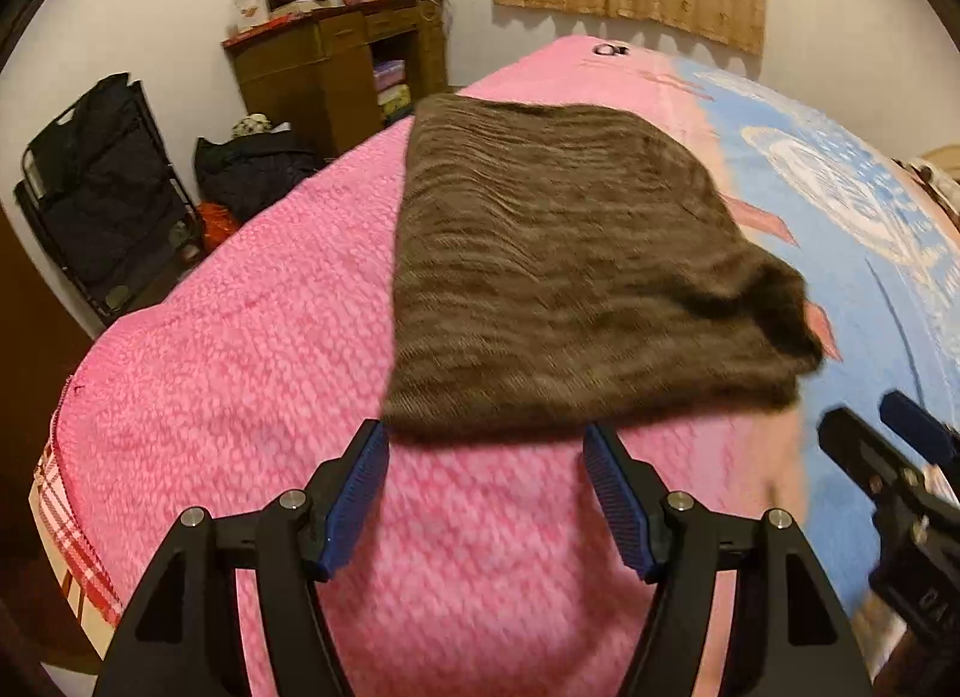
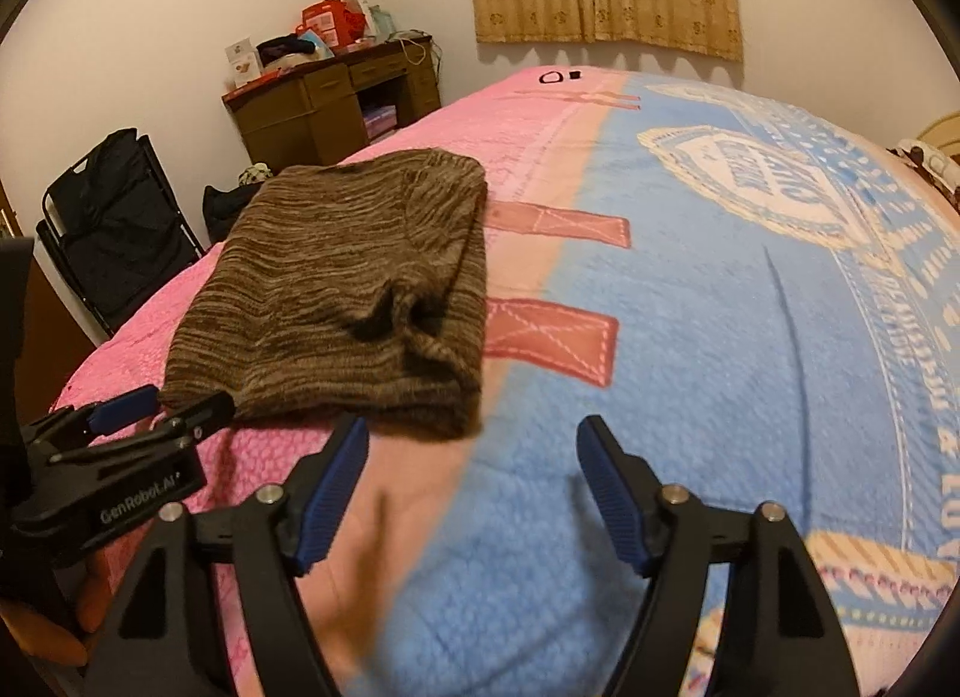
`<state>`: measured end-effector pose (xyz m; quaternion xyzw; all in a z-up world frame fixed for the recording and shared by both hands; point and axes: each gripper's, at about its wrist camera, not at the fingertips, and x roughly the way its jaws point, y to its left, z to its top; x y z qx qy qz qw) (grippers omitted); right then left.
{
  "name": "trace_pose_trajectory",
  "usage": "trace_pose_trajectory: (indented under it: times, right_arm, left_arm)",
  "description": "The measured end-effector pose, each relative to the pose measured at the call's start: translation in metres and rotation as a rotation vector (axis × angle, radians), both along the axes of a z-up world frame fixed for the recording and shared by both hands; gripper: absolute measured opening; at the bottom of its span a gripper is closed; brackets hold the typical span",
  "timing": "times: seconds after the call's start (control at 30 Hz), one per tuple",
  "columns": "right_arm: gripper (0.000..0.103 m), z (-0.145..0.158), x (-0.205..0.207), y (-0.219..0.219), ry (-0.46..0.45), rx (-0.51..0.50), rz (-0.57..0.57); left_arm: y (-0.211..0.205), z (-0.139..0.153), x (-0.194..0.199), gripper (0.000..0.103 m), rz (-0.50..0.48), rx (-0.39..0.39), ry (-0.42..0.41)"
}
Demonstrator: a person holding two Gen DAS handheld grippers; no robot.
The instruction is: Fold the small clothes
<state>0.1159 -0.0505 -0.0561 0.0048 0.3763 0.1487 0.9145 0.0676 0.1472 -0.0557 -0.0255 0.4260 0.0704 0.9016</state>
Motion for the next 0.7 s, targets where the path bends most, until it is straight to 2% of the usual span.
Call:
trace_pose_trajectory:
  times: [0.2,0.27,0.5,0.7]
  right_arm:
    - [0.082,0.005,-0.014,-0.006,-0.002,0.03,-0.017]
    - [0.085,0.005,-0.02,-0.007,-0.002,0.033,-0.017]
    - [0.086,0.005,-0.039,-0.01,-0.01,0.014,-0.013]
    - [0.092,0.009,-0.048,-0.018,0.02,0.026,-0.023]
  left_arm:
    - [-0.012,-0.012,-0.009,0.069,-0.029,0.033,0.064]
    - [-0.015,-0.012,-0.014,0.069,-0.029,0.04,0.06]
    - [-0.028,-0.008,-0.025,0.069,-0.059,0.032,0.063]
    - [-0.026,-0.009,-0.046,0.069,-0.06,-0.028,0.117]
